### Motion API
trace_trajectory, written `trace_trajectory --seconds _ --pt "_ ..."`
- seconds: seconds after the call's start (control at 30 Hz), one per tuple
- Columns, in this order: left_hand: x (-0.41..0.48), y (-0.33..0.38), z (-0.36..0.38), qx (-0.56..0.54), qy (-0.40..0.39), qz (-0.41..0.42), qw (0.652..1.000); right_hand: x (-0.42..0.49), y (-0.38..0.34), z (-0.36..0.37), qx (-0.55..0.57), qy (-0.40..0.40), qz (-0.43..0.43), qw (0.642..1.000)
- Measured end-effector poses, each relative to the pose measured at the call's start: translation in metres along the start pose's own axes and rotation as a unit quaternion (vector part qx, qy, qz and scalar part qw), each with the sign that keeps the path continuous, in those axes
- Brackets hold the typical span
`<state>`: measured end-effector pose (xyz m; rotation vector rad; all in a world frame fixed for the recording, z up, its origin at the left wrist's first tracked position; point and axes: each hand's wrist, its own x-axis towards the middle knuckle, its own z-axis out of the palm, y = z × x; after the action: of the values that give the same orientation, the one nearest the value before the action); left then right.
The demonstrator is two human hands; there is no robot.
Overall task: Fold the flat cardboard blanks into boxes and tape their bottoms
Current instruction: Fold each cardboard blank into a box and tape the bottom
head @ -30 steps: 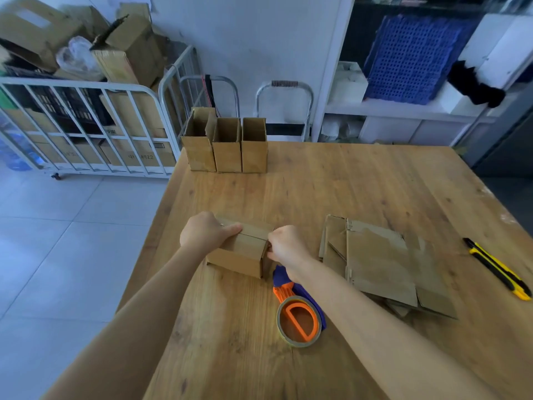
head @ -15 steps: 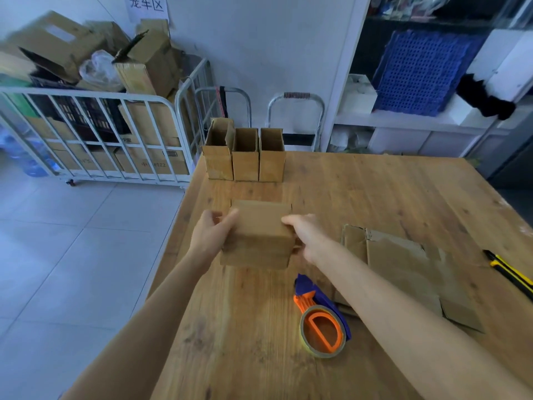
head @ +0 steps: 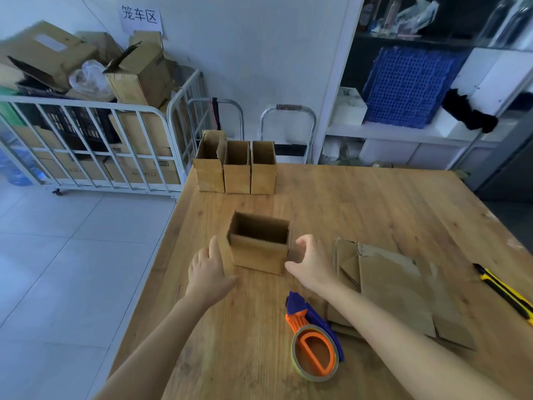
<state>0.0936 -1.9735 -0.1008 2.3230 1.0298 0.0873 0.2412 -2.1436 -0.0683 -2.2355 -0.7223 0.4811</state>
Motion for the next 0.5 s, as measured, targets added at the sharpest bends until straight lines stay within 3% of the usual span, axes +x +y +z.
trace_trajectory --seconds 0.17,0.37,0.5 --pt "0.001 0.01 -0.013 0.088 0.045 0.06 0.993 0.021 -0.008 -0.015 -0.111 -0.084 -0.136 0.981" --pt "-0.007 0.023 -0.019 0.183 0.048 0.085 0.978 0.063 -0.011 -0.018 -0.163 -0.184 -0.126 0.961" --pt "-0.016 0.035 -0.017 0.222 0.031 0.069 0.972 0.067 -0.009 -0.016 -0.142 -0.18 -0.156 0.961"
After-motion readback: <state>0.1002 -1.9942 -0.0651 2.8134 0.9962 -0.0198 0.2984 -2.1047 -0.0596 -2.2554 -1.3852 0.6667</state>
